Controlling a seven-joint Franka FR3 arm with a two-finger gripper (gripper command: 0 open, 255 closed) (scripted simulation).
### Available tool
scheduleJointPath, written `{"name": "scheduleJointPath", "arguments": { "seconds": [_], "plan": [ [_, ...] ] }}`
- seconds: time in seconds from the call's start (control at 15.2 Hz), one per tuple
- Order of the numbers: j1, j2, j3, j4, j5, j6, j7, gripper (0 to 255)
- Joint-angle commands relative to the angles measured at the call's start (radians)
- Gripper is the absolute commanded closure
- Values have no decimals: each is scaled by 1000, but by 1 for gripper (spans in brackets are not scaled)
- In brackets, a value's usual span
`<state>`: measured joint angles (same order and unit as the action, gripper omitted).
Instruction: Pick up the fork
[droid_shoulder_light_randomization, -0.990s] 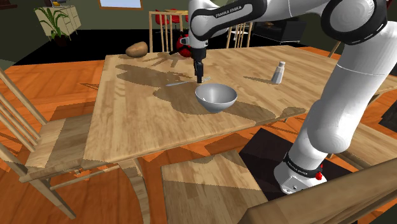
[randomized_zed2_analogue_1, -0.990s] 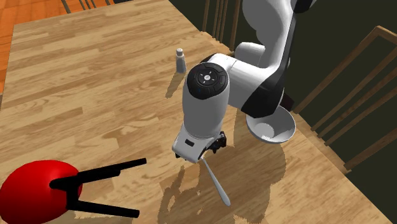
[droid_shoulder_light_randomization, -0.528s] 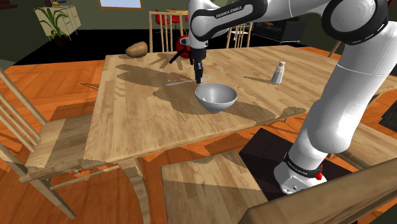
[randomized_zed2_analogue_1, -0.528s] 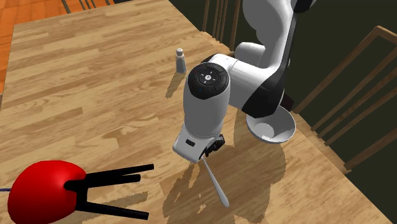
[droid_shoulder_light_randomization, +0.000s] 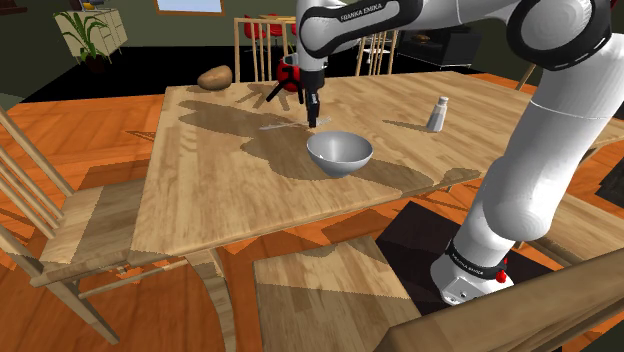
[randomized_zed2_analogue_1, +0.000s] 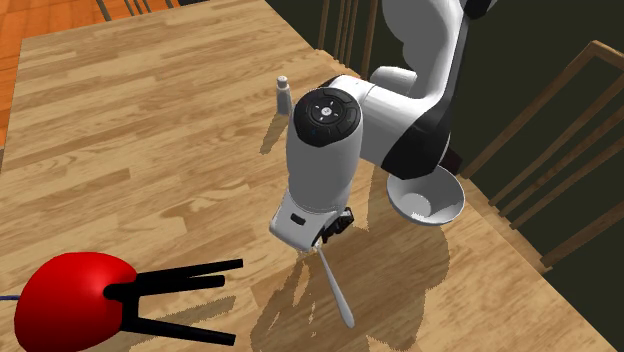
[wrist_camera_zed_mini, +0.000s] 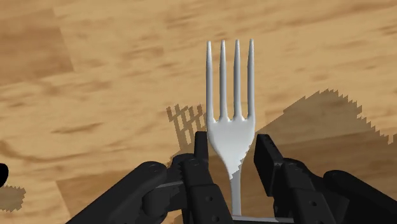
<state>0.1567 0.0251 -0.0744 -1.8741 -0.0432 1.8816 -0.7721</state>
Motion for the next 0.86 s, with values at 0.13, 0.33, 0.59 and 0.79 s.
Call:
{"name": "scheduleJointPath", "arguments": {
  "seconds": [0.13, 0.33, 0.59, 0.79],
  "plan": [
    [0, -5, 0, 47, 0, -52, -2, 255],
    [0, -7, 0, 84, 0, -92, -3, 255],
    [0, -7, 0, 138, 1, -146, -5, 255],
    [0, -6, 0, 155, 1, -161, -6, 255]
  ]
}}
